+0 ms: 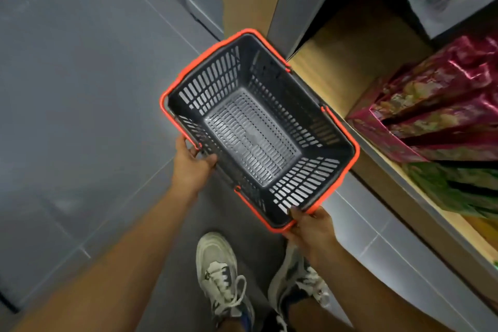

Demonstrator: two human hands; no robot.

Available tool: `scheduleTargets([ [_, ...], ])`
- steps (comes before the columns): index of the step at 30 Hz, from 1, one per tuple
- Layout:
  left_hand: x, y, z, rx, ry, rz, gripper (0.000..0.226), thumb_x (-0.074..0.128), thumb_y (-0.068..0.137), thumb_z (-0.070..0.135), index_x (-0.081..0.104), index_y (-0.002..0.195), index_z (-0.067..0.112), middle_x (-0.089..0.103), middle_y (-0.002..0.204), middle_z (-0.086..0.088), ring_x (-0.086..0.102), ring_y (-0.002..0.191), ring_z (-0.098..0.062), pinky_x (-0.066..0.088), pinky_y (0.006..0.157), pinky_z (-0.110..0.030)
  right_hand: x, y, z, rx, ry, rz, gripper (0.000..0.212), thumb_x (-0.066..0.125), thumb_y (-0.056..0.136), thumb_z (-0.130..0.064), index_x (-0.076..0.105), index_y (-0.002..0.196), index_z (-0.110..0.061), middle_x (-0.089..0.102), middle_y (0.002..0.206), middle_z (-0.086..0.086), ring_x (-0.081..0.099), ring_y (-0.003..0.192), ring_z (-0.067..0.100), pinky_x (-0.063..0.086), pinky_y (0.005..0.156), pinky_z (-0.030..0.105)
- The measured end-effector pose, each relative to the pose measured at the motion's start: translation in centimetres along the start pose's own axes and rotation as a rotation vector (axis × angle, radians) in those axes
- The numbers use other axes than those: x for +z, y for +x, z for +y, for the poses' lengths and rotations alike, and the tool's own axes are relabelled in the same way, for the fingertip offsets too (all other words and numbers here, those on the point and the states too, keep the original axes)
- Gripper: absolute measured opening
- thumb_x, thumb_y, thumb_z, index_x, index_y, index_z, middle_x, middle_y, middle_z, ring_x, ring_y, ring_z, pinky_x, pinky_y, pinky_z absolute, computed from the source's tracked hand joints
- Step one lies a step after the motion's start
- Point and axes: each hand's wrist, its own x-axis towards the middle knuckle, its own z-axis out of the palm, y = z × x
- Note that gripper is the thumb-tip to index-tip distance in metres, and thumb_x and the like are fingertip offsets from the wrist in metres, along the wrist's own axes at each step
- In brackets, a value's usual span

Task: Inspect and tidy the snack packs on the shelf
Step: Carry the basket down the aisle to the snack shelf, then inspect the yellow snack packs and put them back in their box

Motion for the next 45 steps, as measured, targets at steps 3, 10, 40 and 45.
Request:
scheduleTargets([
  [3, -0.1, 1.1, -1.1, 0.086, 0.098, -0.002, 0.059, 0.064, 0.083, -0.012, 0.039, 0.127, 0.019, 0.059, 0.111, -0.001, 0.063, 0.074, 0.003, 0.059, 0.078, -0.038, -0.5, 1.9, -0.1, -0.142, -0.289, 0.048, 0.016, 0.057, 0.097, -0.017, 0.053, 0.111, -0.011, 0.069, 0.103, 0.012, 0.071, 0.084, 0.033, 0.061, 0.067, 0.049],
  [10, -2.8, 4.2, -0.3, 0.488, 0.498, 0.226, 0.101, 0.09, 0.065, 0.024, 0.029, 0.146, 0.022, 0.043, 0.14, -0.001, 0.048, 0.117, -0.019, 0.05, 0.092, -0.043, 1.6, 2.2, -2.8, -0.341, -0.165, -0.117, 0.025, 0.041, 0.102, -0.033, 0.057, 0.112, -0.017, 0.073, 0.097, 0.006, 0.074, 0.077, 0.025, 0.061, 0.062, 0.041],
  [40, 4.7, -15.1, 8.5, 1.226, 1.229, -0.486, 0.026, 0.057, 0.087, 0.011, 0.075, 0.101, 0.024, 0.075, 0.098, 0.006, 0.067, 0.094, -0.014, 0.048, 0.085, -0.024, -17.0, -12.4, -9.3, -1.281, -1.665, 0.084, 0.024, 0.048, 0.094, -0.038, 0.056, 0.111, -0.024, 0.067, 0.103, 0.004, 0.062, 0.096, 0.027, 0.053, 0.078, 0.038],
  [45, 8.0, -23.2, 11.6, 1.383, 1.426, -0.529, 0.031, 0.051, 0.088, 0.013, 0.072, 0.107, 0.026, 0.073, 0.105, 0.004, 0.065, 0.1, -0.019, 0.05, 0.087, -0.031, -26.1, -16.2, -7.3, -1.275, -1.541, 0.313, 0.022, 0.049, 0.096, -0.04, 0.057, 0.114, -0.03, 0.068, 0.1, -0.004, 0.064, 0.092, 0.02, 0.052, 0.073, 0.034],
])
